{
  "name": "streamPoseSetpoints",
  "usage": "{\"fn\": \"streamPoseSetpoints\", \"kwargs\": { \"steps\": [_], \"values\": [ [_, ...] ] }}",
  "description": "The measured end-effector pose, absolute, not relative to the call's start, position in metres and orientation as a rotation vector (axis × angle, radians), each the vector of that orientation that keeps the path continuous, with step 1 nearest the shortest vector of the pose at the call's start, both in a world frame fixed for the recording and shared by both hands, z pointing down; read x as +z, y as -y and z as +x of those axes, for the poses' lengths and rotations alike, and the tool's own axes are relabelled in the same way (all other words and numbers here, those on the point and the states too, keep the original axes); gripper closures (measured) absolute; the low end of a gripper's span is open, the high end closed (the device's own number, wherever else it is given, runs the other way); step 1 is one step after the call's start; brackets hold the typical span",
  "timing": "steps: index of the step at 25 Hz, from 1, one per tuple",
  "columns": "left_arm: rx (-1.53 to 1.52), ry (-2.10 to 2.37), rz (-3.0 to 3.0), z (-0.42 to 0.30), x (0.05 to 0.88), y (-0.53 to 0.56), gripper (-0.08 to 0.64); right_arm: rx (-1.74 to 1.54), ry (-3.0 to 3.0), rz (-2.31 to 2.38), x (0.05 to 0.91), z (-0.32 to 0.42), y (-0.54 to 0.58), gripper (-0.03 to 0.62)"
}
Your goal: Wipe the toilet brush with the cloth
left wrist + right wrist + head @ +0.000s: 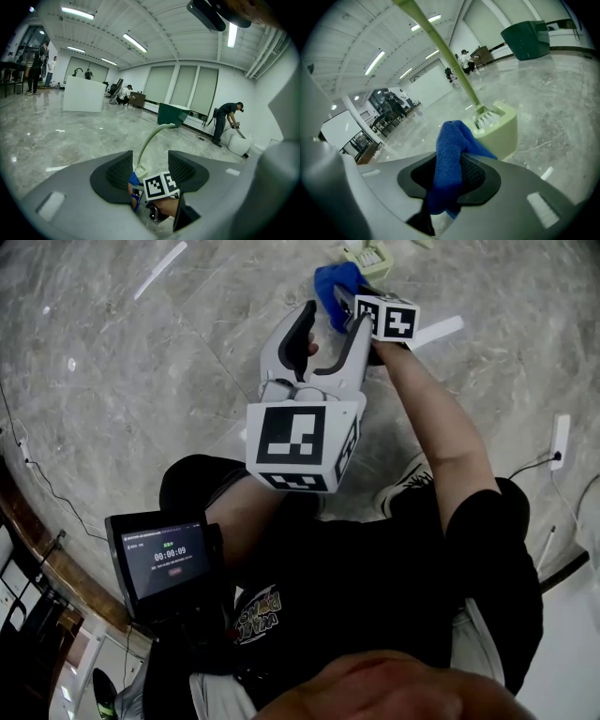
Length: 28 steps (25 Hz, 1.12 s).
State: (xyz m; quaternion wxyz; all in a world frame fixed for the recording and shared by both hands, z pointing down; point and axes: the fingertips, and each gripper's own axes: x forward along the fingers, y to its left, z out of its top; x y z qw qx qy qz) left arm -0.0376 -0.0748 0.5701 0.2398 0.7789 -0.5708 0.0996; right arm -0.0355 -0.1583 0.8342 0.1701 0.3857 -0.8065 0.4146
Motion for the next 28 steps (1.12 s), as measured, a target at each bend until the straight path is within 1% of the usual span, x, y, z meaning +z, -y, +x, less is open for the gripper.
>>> {"fn": "streamPoseSetpoints", "kwargs": {
  "steps": [4,9,14,18,20,25,28],
  "values": [
    [0.255,1.524,2.151,-0.025,0.563,0.078,0.322,1.157,2.219,1.049,0.856,-0.014,0.136,0.469],
    [0.275,1.483,2.171,-0.016,0.566,0.074,0.322,1.242,2.126,1.171,0.872,0.032,0.136,0.469],
    [0.287,1.491,2.165,-0.018,0.568,0.076,0.322,1.373,2.018,1.359,0.883,0.084,0.155,0.469],
    [0.299,1.510,2.152,-0.022,0.572,0.078,0.322,1.410,2.000,1.484,0.873,0.111,0.182,0.469],
    [0.303,1.520,2.150,-0.025,0.574,0.079,0.322,1.353,2.038,1.503,0.860,0.112,0.198,0.469],
    [0.329,1.598,2.198,-0.034,0.568,0.087,0.322,0.987,2.184,1.496,0.809,0.094,0.228,0.469],
    [0.330,1.593,2.185,-0.035,0.569,0.089,0.322,0.865,2.228,1.554,0.781,0.092,0.234,0.469]
  ]
}}
